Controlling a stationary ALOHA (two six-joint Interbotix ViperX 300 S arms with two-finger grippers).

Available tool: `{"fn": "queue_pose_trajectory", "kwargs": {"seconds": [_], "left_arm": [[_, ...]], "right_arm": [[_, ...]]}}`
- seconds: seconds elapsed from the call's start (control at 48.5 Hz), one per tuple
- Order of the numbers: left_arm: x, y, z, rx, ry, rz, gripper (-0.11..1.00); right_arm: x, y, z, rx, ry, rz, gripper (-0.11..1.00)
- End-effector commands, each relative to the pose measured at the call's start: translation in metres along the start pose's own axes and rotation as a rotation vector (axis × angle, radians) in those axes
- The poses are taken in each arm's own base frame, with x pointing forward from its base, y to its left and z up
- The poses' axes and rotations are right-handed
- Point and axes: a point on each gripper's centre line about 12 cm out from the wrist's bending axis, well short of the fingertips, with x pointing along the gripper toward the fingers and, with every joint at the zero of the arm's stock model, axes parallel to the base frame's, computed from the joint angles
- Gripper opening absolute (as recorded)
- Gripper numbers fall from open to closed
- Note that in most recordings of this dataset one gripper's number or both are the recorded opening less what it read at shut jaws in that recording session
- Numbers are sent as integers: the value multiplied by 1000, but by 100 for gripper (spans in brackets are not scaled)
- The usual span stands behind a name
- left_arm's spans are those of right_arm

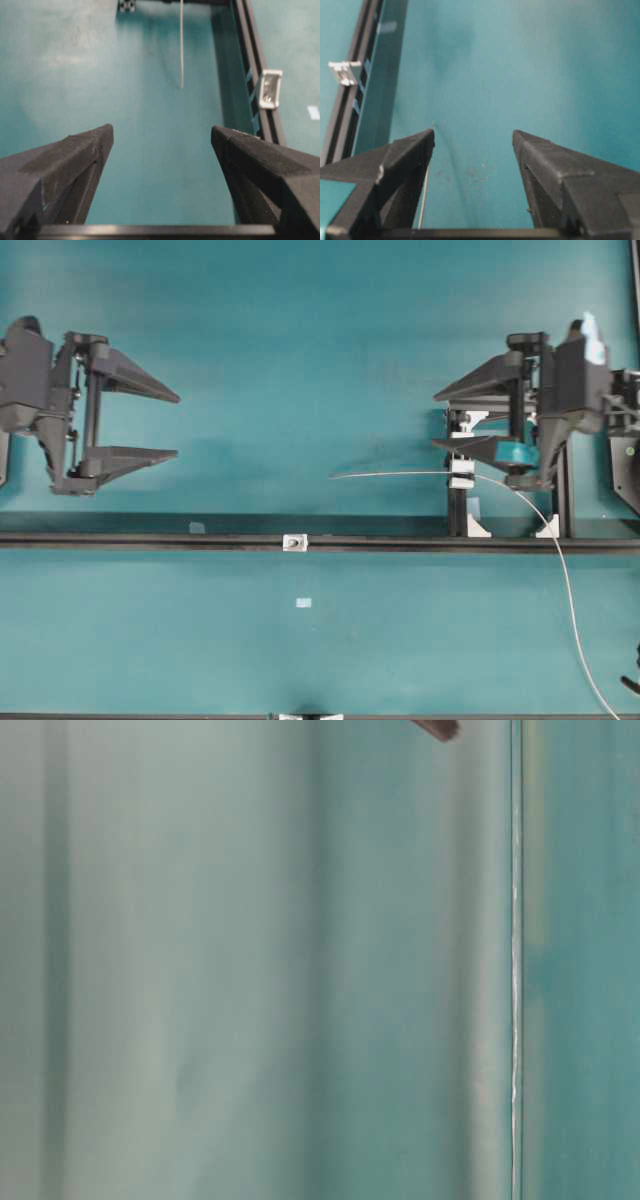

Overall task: Insert the wire through the hole in the metal fitting marked with a red label. (retake)
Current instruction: 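Move both grippers inward, right gripper toward the white wire end, then lower the right gripper and close it on the white wire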

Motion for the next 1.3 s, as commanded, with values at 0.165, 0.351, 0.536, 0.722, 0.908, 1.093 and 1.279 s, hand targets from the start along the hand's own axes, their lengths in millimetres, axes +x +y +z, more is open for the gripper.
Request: {"fn": "queue_pose_trajectory", "kwargs": {"seconds": [0.165,0.351,0.536,0.722,0.908,1.093,1.279], "left_arm": [[16,2,0,1,20,9,60],[25,3,-5,1,53,13,60],[31,3,-10,0,76,14,60],[36,4,-13,0,90,15,60],[42,4,-16,0,101,15,59],[45,4,-18,0,110,16,59],[47,4,-20,0,116,16,59]], "right_arm": [[29,1,-1,0,52,-7,74],[49,4,-8,-7,104,-4,74],[60,4,-17,-8,144,-7,74],[67,7,-24,-13,167,2,74],[72,8,-28,15,184,0,74],[76,10,-34,34,202,1,74],[81,12,-36,30,199,9,74]]}}
